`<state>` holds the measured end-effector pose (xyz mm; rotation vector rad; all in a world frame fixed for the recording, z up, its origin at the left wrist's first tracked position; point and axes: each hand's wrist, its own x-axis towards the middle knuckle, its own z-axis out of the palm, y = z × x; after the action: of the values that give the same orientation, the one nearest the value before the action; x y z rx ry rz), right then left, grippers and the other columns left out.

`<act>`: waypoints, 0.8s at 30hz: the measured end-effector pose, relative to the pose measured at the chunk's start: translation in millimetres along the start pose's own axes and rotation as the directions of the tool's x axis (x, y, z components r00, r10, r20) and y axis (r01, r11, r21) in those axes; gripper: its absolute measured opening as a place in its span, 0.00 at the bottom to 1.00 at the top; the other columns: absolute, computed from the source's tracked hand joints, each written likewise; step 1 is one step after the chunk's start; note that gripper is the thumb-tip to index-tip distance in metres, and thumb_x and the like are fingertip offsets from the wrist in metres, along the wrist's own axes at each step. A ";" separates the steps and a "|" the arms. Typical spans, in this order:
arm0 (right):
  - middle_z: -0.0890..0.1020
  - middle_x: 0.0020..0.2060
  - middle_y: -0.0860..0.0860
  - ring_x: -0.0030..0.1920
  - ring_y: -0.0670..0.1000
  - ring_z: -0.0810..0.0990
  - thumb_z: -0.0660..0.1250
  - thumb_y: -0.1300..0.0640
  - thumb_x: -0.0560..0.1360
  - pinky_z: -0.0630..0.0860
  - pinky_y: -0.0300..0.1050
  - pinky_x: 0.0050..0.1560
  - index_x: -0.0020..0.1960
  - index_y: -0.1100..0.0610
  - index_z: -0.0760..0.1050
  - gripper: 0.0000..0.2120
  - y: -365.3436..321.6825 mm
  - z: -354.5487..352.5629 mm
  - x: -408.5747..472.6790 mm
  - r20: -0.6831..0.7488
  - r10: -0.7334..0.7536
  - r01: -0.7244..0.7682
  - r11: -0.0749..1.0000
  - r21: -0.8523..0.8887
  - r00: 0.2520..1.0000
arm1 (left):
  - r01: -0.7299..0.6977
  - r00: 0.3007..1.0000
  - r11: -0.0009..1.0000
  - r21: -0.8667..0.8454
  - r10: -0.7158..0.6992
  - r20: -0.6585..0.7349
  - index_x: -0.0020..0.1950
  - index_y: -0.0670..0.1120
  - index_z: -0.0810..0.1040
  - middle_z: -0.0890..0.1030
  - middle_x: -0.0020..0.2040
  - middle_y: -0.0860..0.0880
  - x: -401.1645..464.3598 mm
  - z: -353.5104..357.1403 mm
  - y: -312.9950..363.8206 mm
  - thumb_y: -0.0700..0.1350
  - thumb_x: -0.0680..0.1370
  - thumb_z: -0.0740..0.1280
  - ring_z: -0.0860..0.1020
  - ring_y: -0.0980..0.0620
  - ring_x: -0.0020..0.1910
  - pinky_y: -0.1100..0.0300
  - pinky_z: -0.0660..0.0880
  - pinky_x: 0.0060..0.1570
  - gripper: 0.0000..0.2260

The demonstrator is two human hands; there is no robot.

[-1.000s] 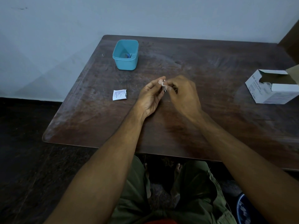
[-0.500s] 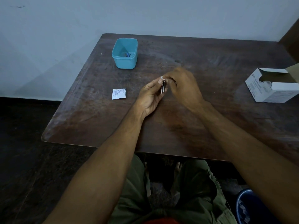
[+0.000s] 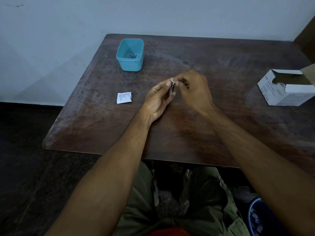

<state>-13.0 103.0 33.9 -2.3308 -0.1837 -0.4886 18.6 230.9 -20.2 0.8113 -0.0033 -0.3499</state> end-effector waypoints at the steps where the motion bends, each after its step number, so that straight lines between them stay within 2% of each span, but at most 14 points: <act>1: 0.82 0.42 0.47 0.40 0.41 0.78 0.67 0.64 0.74 0.74 0.31 0.43 0.48 0.56 0.82 0.07 -0.4 1.3 -0.9 -0.019 0.049 -0.047 0.995 0.085 0.999 | 0.003 1.000 1.000 -0.002 -0.003 0.002 0.52 0.42 0.81 0.85 0.43 0.48 -0.1 -0.4 0.0 0.37 0.80 0.62 0.82 0.57 0.43 0.64 0.79 0.42 0.08; 3: 0.82 0.37 0.46 0.37 0.41 0.80 0.67 0.64 0.75 0.76 0.33 0.37 0.47 0.56 0.82 0.06 -1.2 4.4 -0.3 -0.038 0.207 -0.184 0.929 0.322 0.978 | 0.008 1.000 1.000 0.004 -0.008 0.003 0.50 0.44 0.82 0.85 0.42 0.50 -0.4 0.3 0.4 0.38 0.80 0.62 0.82 0.58 0.41 0.64 0.79 0.41 0.09; 5: 0.82 0.36 0.49 0.35 0.43 0.80 0.66 0.65 0.75 0.77 0.36 0.33 0.47 0.57 0.80 0.06 -0.6 5.9 0.5 -0.051 0.366 -0.288 0.804 0.520 0.929 | 0.019 1.000 0.999 0.025 -0.019 -0.014 0.49 0.44 0.83 0.84 0.40 0.51 -1.1 1.5 0.9 0.38 0.80 0.63 0.81 0.59 0.39 0.65 0.79 0.39 0.09; 7: 0.82 0.36 0.51 0.36 0.45 0.80 0.66 0.64 0.76 0.78 0.37 0.33 0.49 0.59 0.80 0.05 0.5 5.3 -0.8 -0.077 0.401 -0.295 0.778 0.555 0.913 | 0.026 0.999 0.999 0.032 -0.025 -0.037 0.48 0.44 0.82 0.83 0.39 0.53 -2.0 1.9 1.8 0.39 0.80 0.63 0.80 0.60 0.37 0.67 0.78 0.38 0.08; 11: 0.83 0.40 0.48 0.41 0.44 0.81 0.67 0.60 0.75 0.79 0.39 0.42 0.48 0.55 0.81 0.05 -1.9 5.6 -12.6 -0.047 0.153 -0.135 0.953 0.271 0.987 | 0.011 0.999 1.000 -0.019 -0.011 -0.036 0.48 0.43 0.78 0.82 0.39 0.51 -3.4 2.7 3.2 0.37 0.81 0.61 0.79 0.59 0.38 0.69 0.78 0.41 0.06; 15: 0.82 0.46 0.52 0.45 0.47 0.80 0.67 0.63 0.75 0.76 0.38 0.47 0.52 0.57 0.82 0.08 -3.6 9.1 -19.4 -0.033 -0.063 0.064 0.998 0.024 0.997 | -0.015 0.998 0.998 -0.064 0.012 -0.058 0.47 0.42 0.77 0.82 0.36 0.49 -2.8 4.3 2.4 0.35 0.81 0.60 0.81 0.58 0.36 0.69 0.78 0.39 0.07; 20: 0.81 0.46 0.52 0.45 0.43 0.76 0.65 0.63 0.76 0.68 0.32 0.47 0.53 0.58 0.81 0.09 -8.0 8.4 -10.8 -0.026 -0.106 0.104 0.992 -0.074 0.994 | -0.024 0.999 0.998 -0.057 0.021 -0.048 0.46 0.43 0.79 0.83 0.38 0.50 -2.8 1.2 2.6 0.38 0.81 0.61 0.81 0.59 0.36 0.69 0.77 0.37 0.07; 24: 0.80 0.47 0.54 0.45 0.49 0.78 0.65 0.62 0.76 0.72 0.39 0.48 0.55 0.58 0.81 0.10 -10.4 10.0 -21.5 0.022 -0.149 0.150 0.983 -0.104 0.989 | -0.040 0.998 0.994 -0.105 0.034 -0.059 0.43 0.42 0.80 0.83 0.38 0.49 -2.9 0.7 2.4 0.37 0.81 0.61 0.81 0.57 0.37 0.67 0.78 0.39 0.10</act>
<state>-32.6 117.6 25.4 -2.4357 -0.3497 -0.5679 16.5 232.9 -17.7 0.7145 0.0536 -0.2893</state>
